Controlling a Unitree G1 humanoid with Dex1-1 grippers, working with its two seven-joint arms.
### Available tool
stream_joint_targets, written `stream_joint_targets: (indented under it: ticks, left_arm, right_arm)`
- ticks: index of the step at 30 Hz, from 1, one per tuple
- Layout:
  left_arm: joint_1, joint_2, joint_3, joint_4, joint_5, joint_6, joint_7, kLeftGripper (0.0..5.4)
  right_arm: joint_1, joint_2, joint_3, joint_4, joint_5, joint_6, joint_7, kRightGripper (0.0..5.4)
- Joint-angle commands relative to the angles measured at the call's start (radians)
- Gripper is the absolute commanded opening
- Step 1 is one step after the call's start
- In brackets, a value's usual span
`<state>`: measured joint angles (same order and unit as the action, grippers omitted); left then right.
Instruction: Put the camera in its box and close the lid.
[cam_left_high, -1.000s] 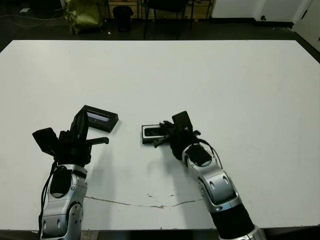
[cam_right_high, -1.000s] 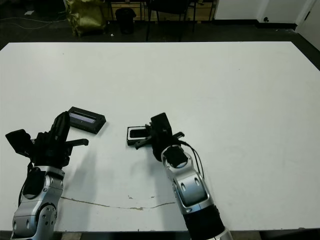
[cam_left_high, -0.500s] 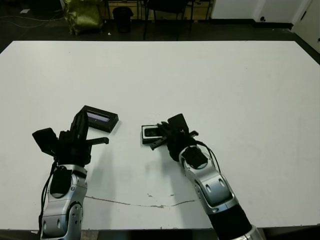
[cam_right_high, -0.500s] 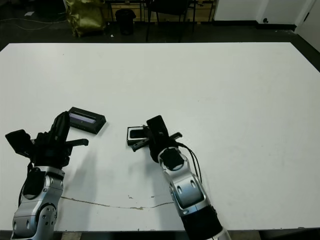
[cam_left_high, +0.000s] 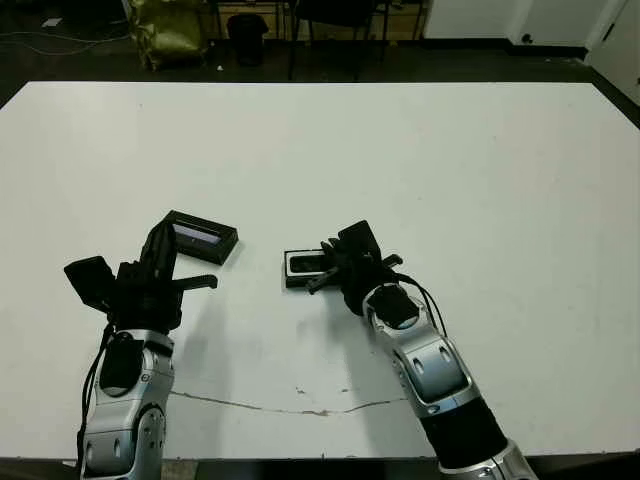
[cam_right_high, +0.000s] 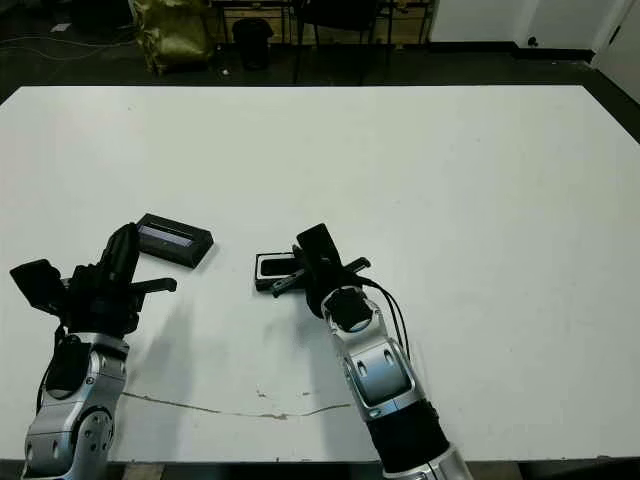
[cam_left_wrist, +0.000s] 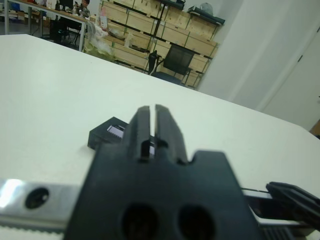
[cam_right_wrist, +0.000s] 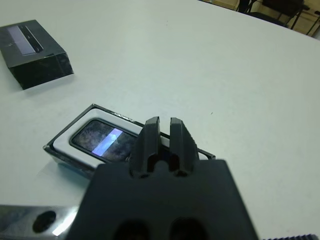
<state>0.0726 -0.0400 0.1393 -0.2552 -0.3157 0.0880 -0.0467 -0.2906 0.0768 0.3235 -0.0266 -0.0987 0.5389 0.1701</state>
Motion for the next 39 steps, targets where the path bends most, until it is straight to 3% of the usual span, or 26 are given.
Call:
stream_joint_targets:
  ticks: [1,7,13,21,28,35,39]
  left_arm:
    - [0.013,0.005,0.002,0.007,0.006,0.014,0.005,0.0]
    - [0.014,0.006,0.002,0.009,0.01,0.009,0.004,0.0]
    - [0.015,0.007,0.006,0.011,0.006,0.009,0.002,0.0]
    - [0.016,0.005,0.007,0.019,0.008,-0.004,0.0,0.0]
    - [0.017,0.007,0.008,0.016,0.008,0.0,0.001,0.0]
    - [0.011,0.023,0.02,0.022,0.019,-0.007,0.0,0.0]
    - [0.007,0.027,0.024,0.019,0.012,-0.002,-0.004,0.0]
  right_arm:
    - [0.056,-0.026,0.003,0.006,0.007,0.067,0.018,0.03]
    - [0.072,-0.037,0.01,-0.113,0.018,0.067,0.035,0.03]
    - [0.042,-0.022,-0.097,-0.26,0.086,0.053,0.015,0.03]
    - [0.002,-0.05,-0.26,-0.313,0.147,-0.055,-0.019,0.03]
    - [0.001,-0.116,-0.348,-0.316,0.167,-0.116,-0.023,0.03]
    - [0.015,-0.246,-0.424,-0.285,0.212,-0.123,0.06,0.03]
    - [0.028,-0.283,-0.448,-0.282,0.207,-0.102,0.05,0.03]
